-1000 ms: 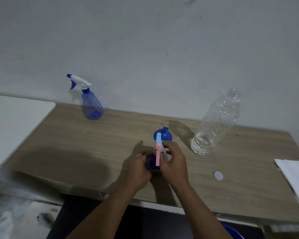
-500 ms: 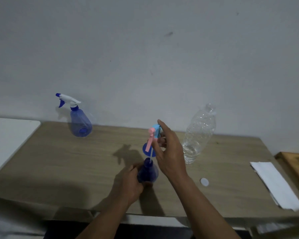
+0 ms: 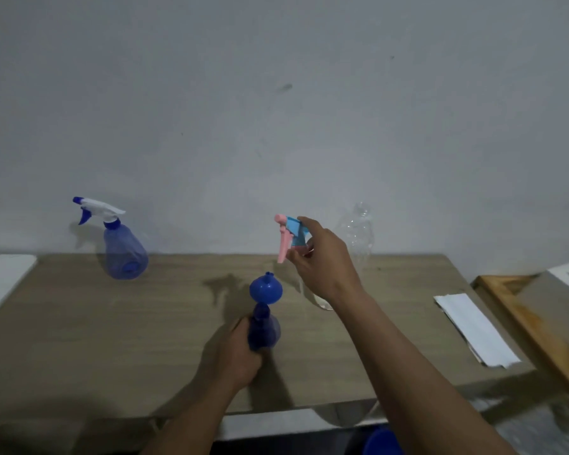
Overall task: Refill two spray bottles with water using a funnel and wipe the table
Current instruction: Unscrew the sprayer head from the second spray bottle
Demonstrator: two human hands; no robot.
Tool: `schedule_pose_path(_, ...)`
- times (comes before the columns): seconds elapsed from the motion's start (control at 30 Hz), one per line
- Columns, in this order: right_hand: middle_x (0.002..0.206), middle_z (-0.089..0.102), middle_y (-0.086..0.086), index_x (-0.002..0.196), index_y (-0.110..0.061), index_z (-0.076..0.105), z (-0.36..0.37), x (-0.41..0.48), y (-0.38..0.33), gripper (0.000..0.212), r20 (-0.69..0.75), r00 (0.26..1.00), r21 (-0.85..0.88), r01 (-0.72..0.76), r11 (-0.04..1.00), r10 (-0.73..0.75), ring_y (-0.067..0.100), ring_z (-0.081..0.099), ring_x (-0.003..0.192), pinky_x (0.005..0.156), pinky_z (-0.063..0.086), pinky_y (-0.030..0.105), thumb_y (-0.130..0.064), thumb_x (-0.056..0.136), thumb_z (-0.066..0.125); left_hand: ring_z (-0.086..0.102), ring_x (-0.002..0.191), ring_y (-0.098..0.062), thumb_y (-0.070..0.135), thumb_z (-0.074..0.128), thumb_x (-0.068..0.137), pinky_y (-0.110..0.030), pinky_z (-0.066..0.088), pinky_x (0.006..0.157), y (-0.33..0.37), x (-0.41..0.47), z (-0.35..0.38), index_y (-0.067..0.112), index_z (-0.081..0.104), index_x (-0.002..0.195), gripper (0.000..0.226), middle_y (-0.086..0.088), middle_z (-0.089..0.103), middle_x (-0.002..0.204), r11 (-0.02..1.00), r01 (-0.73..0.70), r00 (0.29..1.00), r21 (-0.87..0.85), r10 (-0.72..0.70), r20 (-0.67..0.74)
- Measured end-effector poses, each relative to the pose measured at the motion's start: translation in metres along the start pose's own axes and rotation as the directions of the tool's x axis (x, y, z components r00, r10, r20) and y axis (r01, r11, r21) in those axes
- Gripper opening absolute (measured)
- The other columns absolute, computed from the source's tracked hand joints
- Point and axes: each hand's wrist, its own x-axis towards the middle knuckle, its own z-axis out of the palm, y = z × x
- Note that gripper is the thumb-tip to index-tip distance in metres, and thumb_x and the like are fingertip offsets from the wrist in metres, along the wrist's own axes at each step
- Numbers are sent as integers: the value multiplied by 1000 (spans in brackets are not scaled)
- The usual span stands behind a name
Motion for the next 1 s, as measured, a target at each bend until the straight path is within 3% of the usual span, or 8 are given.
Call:
schedule_pose_path(0.23, 107, 66, 11, 131, -17, 55, 36, -28, 62, 45, 130, 947, -126, -278, 952, 294, 25, 58, 85, 68, 42, 30, -17, 86, 58, 50, 76, -7, 17, 79, 80, -2, 32, 62, -8, 1, 7, 17, 62, 99, 26, 8, 58, 91, 998, -46, 990, -43, 40, -136)
schedule_pose_path(0.4, 108, 68, 11, 116, -12, 60, 70, -52, 106, 28, 209, 881, -248, -372, 895, 424, 24, 61, 85, 71, 47, 32, -17, 90, 65, 51, 79, 9, 34, 80, 74, -4, 30, 64, -19, 4, 15, 44, 55, 107, 43, 26, 57, 92, 998, 18, 988, -56, -26, -150)
schedule_pose_path(0.53, 114, 61, 13, 123, -13, 57, 89, -63, 123, 30, 222, 855, -308, -394, 866, 468, 29, 64, 97, 81, 48, 34, -25, 95, 60, 62, 90, -3, 61, 68, 69, -33, 54, 78, -28, 4, 18, 51, 48, 112, 49, 25, 64, 101, 995, 94, 982, 34, -87, -170)
schedule_pose_path(0.6, 118, 59, 13, 127, -14, 54, 94, -66, 128, 33, 228, 858, -321, -379, 868, 459, 28, 63, 102, 80, 46, 32, -27, 97, 60, 61, 87, 1, 64, 66, 69, -36, 56, 78, -29, 3, 18, 56, 48, 108, 44, 28, 63, 97, 995, 83, 981, 56, -72, -180)
schedule_pose_path(0.7, 120, 58, 11, 132, -15, 52, 98, -69, 132, 36, 234, 861, -289, -382, 878, 452, 26, 63, 103, 87, 51, 35, -27, 99, 60, 60, 85, 5, 58, 69, 71, -30, 54, 75, -26, -2, 18, 65, 45, 100, 38, 30, 61, 94, 997, 61, 978, 50, -49, -202)
schedule_pose_path(0.77, 119, 57, 10, 130, -14, 54, 99, -69, 132, 36, 236, 859, -287, -385, 877, 454, 25, 63, 102, 86, 49, 34, -28, 98, 61, 61, 88, 11, 44, 75, 74, -12, 48, 75, -21, -6, 18, 66, 47, 102, 46, 33, 63, 97, 999, 31, 979, -34, -37, -202)
schedule_pose_path(0.83, 118, 56, 11, 128, -13, 56, 99, -70, 133, 35, 242, 860, -292, -377, 879, 449, 27, 62, 100, 86, 48, 35, -28, 97, 62, 56, 89, 22, 24, 80, 76, 3, 38, 69, -20, -7, 19, 58, 52, 102, 52, 32, 64, 94, 993, 3, 975, -122, -30, -222)
schedule_pose_path(1.0, 114, 56, 8, 127, -16, 57, 90, -70, 129, 43, 229, 883, -388, -303, 870, 410, 31, 63, 100, 80, 49, 38, -39, 92, 58, 49, 90, 25, 17, 80, 79, 6, 33, 71, -21, -7, 17, 32, 60, 109, 39, 21, 59, 97, 993, -28, 969, -112, -1, -245)
